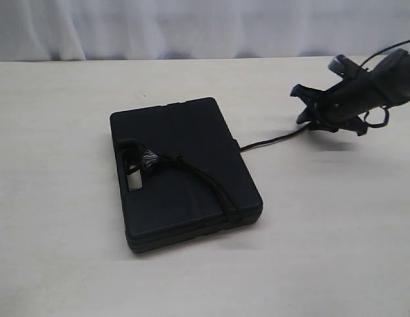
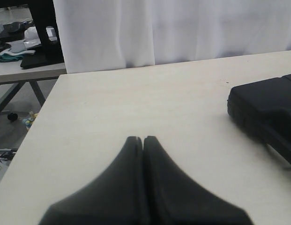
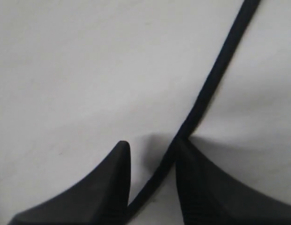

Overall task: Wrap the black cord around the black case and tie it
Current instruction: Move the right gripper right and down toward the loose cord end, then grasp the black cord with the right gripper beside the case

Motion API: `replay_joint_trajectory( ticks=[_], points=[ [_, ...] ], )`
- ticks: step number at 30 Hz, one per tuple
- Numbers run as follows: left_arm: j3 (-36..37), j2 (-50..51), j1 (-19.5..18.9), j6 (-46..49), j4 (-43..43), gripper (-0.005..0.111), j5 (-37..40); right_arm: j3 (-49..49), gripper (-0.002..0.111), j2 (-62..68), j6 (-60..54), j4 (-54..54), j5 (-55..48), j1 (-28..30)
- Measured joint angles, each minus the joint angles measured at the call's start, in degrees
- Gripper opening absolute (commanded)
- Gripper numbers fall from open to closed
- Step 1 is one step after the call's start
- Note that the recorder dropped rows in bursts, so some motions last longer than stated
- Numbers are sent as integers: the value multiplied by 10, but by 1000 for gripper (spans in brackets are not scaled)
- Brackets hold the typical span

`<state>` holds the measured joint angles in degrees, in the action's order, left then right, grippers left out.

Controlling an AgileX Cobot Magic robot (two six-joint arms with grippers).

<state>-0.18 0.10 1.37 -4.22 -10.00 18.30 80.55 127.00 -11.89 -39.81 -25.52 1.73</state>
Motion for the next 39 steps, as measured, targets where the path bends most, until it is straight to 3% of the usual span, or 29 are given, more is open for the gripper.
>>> replay_joint_trajectory(
  ticks=[13, 16, 20, 39],
  points=[
    [0, 0, 0, 0, 0, 0, 0, 106, 32, 38, 20, 143, -102, -127],
    [0, 0, 0, 0, 0, 0, 0, 108, 26, 39, 23, 155, -110, -132],
    [0, 0, 0, 0, 0, 0, 0, 112, 4, 45, 25, 177, -122, -133],
    [0, 0, 0, 0, 0, 0, 0, 85, 4, 26, -2, 213, -95, -149]
  ],
)
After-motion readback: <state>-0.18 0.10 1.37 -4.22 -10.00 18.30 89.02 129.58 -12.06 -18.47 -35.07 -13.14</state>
